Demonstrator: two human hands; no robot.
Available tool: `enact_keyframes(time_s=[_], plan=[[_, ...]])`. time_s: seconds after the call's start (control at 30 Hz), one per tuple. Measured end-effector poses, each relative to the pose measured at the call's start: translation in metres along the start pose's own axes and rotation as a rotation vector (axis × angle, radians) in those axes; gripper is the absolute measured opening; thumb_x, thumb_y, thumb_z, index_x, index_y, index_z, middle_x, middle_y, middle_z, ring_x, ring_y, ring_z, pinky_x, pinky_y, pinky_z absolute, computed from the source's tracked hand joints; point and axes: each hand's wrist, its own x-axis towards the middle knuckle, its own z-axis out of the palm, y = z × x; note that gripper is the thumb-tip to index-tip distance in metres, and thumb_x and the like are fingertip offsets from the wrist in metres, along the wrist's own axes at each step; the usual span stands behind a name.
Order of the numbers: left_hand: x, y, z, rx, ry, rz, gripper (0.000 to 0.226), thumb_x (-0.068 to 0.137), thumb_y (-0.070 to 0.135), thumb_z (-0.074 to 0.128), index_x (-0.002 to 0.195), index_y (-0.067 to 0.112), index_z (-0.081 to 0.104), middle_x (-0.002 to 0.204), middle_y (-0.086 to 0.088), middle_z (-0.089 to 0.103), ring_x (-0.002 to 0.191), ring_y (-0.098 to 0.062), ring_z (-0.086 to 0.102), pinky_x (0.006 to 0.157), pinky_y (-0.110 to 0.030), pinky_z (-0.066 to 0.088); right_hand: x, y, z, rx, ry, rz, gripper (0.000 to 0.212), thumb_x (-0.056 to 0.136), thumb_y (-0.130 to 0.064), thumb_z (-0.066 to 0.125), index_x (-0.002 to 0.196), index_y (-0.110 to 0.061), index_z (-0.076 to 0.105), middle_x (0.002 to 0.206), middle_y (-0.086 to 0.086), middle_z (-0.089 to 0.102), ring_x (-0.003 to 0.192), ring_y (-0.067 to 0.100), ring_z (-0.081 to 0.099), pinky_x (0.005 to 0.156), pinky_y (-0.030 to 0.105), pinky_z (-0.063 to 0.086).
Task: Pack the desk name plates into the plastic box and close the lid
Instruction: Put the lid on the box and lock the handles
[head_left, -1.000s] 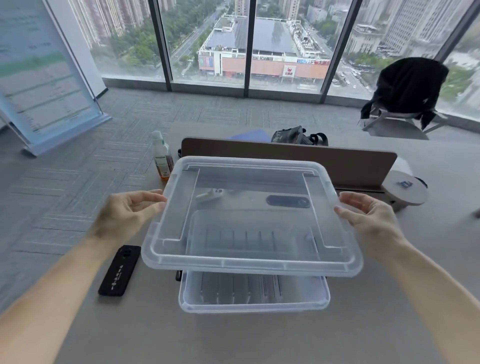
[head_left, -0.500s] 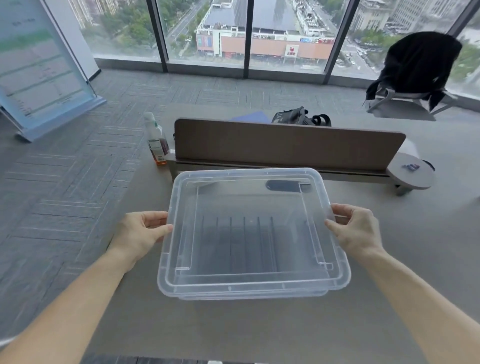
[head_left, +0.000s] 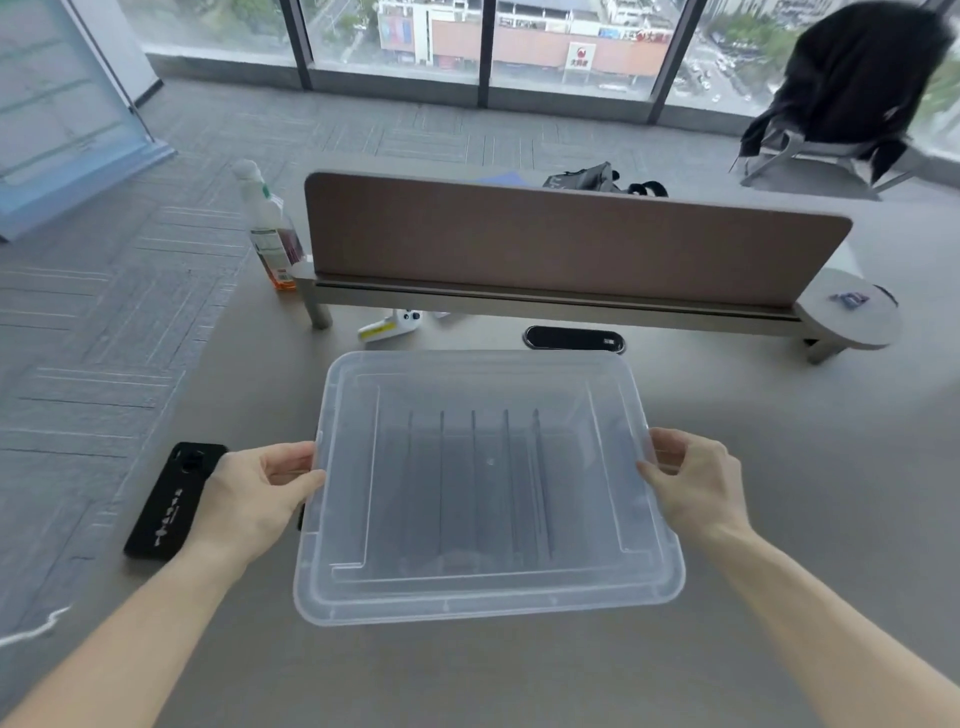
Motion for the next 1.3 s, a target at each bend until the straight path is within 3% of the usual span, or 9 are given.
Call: enact_keyframes(time_s=[0.27,0.47,0.6,0.8,0.93,1.03,1.13,1.23,1.3], plan=[[0.002,0.003,0.007,-0.017,0.020,-0.003,0.040,0.085,0.005,0.078,0.085,0.044,0.071,0.081,0.030,0.074,0.095,-0.003,0.072,0.099,-0.034,0.054,0.004,0.001,0.010,-0.010,-0.017,-0.005,0.033,0.087,-0.001,0.069,0.118,-0.011,0.075,0.089,-0.014,0.066,0.085,0.011,0.065,0.087,0.022,0.048],[0.005,-0.001,0.010,-0.013,0.018,0.019,0.039,0.086,0.005,0.077,0.089,0.044,0.072,0.099,0.012,0.079,0.097,-0.007,0.074,0.099,-0.036,0.054,0.006,0.005,0.013,0.010,-0.033,0.005,0.034,0.087,-0.001,0.068,0.119,-0.013,0.075,0.086,-0.022,0.063,0.087,0.010,0.065,0.086,0.021,0.046],[0.008,-0.003,0.012,-0.015,0.019,0.012,0.040,0.088,0.004,0.076,0.090,0.045,0.072,0.084,0.029,0.076,0.090,0.003,0.073,0.091,-0.028,0.056,0.007,0.011,0.015,0.019,-0.022,0.001,0.035,0.087,-0.001,0.068,0.119,-0.014,0.075,0.084,-0.021,0.063,0.086,0.013,0.066,0.087,0.024,0.048],[0.008,-0.004,0.018,-0.030,0.044,-0.007,0.031,0.090,0.005,0.074,0.118,0.016,0.076,0.096,0.015,0.075,0.092,0.002,0.068,0.080,-0.017,0.049,0.011,0.020,0.023,0.037,0.007,0.005,0.037,0.088,-0.007,0.070,0.124,-0.015,0.072,0.105,-0.003,0.076,0.092,0.016,0.070,0.093,0.031,0.053],[0.007,-0.007,0.022,-0.037,0.072,-0.021,0.032,0.089,0.006,0.075,0.120,0.018,0.075,0.096,0.014,0.074,0.084,0.008,0.071,0.068,-0.002,0.051,0.010,0.027,0.027,0.070,0.016,0.044,0.039,0.088,-0.011,0.072,0.127,-0.018,0.070,0.111,-0.001,0.074,0.097,0.017,0.069,0.091,0.028,0.051],[0.006,-0.004,0.018,0.057,0.082,-0.032,0.033,0.089,0.015,0.077,0.121,0.023,0.075,0.119,0.002,0.070,0.103,-0.013,0.067,0.084,-0.019,0.051,0.010,0.030,0.027,0.095,-0.011,0.100,0.043,0.089,-0.018,0.072,0.132,-0.024,0.066,0.123,-0.002,0.069,0.113,0.019,0.065,0.103,0.041,0.051],[0.005,-0.005,0.015,0.085,0.030,-0.087,0.035,0.091,0.024,0.075,0.126,0.029,0.072,0.150,0.000,0.048,0.130,-0.015,0.050,0.105,-0.031,0.038,0.010,0.036,0.025,0.168,-0.090,0.220,0.061,0.090,-0.031,0.072,0.147,-0.029,0.050,0.149,-0.001,0.052,0.136,0.026,0.050,0.111,0.046,0.042],[0.004,-0.008,0.017,-0.022,0.009,-0.089,0.033,0.096,0.024,0.069,0.127,0.035,0.070,0.157,0.000,0.042,0.144,-0.014,0.042,0.113,-0.030,0.034,0.010,0.038,0.026,0.364,-0.157,0.432,0.081,0.088,-0.037,0.074,0.156,-0.020,0.033,0.155,0.010,0.044,0.137,0.033,0.049,0.106,0.041,0.043],[0.003,-0.009,0.020,-0.125,-0.021,-0.103,0.034,0.099,0.022,0.065,0.125,0.043,0.067,0.150,0.003,0.053,0.139,-0.009,0.049,0.115,-0.032,0.037,0.012,0.040,0.024,0.399,-0.227,0.510,0.075,0.090,-0.037,0.071,0.153,-0.011,0.038,0.147,0.012,0.054,0.128,0.033,0.057,0.101,0.038,0.046]])
